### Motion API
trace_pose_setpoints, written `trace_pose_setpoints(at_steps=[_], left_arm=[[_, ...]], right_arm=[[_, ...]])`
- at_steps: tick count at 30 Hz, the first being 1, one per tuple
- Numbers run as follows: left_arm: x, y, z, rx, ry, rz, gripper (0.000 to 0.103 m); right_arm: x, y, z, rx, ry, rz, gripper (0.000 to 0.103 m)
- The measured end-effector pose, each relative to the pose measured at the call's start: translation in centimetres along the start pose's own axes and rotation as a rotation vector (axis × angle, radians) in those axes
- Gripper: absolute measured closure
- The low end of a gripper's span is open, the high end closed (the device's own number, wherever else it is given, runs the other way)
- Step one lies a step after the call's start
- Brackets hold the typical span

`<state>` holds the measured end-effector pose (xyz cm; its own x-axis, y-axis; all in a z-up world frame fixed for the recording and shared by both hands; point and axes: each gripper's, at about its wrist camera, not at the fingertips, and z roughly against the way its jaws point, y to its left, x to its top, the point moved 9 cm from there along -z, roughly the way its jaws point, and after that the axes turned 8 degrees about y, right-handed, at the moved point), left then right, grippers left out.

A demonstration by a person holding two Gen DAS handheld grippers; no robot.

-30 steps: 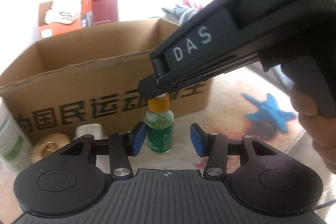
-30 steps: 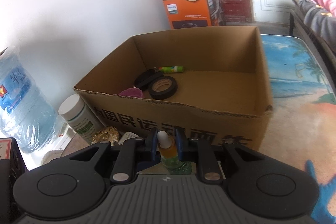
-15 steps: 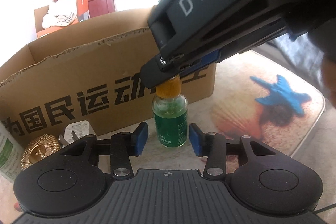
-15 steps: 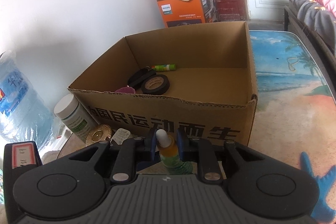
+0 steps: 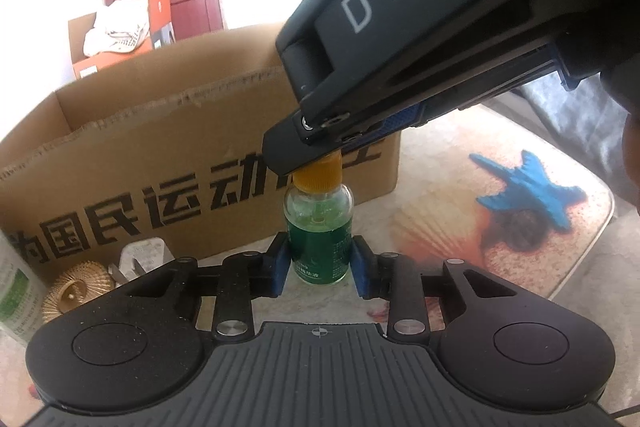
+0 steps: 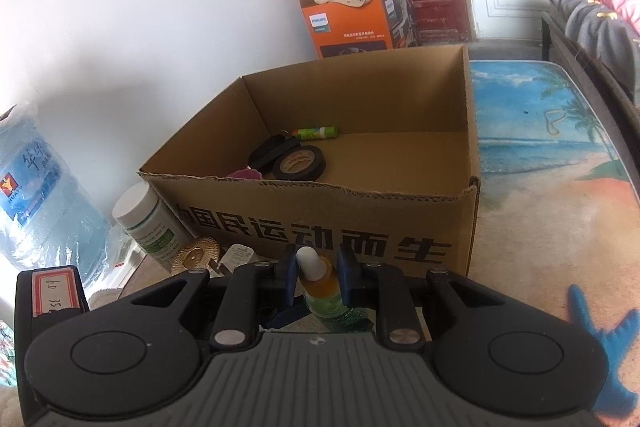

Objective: Organize rigid objects
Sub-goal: 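Grasp the green dropper bottle by its neck with the right gripper, then carry the dropper bottle into the box and open the right gripper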

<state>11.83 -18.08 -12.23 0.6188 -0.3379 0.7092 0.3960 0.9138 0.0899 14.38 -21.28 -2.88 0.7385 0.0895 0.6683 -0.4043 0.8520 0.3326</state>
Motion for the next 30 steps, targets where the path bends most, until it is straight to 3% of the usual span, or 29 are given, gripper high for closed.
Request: trace_pose_setpoints(at_steps=[8, 12, 17, 23, 30], left_arm=[[2.5, 0.4, 5.1, 0.022, -0.068, 0.004, 0.072], [4.6, 1.4, 7.9, 0.075, -0.095, -0.005, 0.072], [7.4, 3.7, 10.0, 0.068, -0.114, 0.028, 0.072], [10.1, 7.7, 9.2, 0.055, -0.081, 0.082, 0.072], [10.1, 11.7, 3.0, 0.022, 0.097, 0.161, 0.072]], right_arm=[[2.2, 2.8, 5.1, 0.031, -0.08, 0.061, 0.08], [4.4, 4.7, 7.2, 0.065, -0.125, 0.111, 0.08], [7.7, 6.8, 8.2, 0.095, -0.159, 0.171, 0.08], [11.9, 8.1, 5.6, 0.129, -0.125, 0.194, 0.08], [14.1, 6.2, -2.4, 0.166, 0.029, 0.122, 0.08]])
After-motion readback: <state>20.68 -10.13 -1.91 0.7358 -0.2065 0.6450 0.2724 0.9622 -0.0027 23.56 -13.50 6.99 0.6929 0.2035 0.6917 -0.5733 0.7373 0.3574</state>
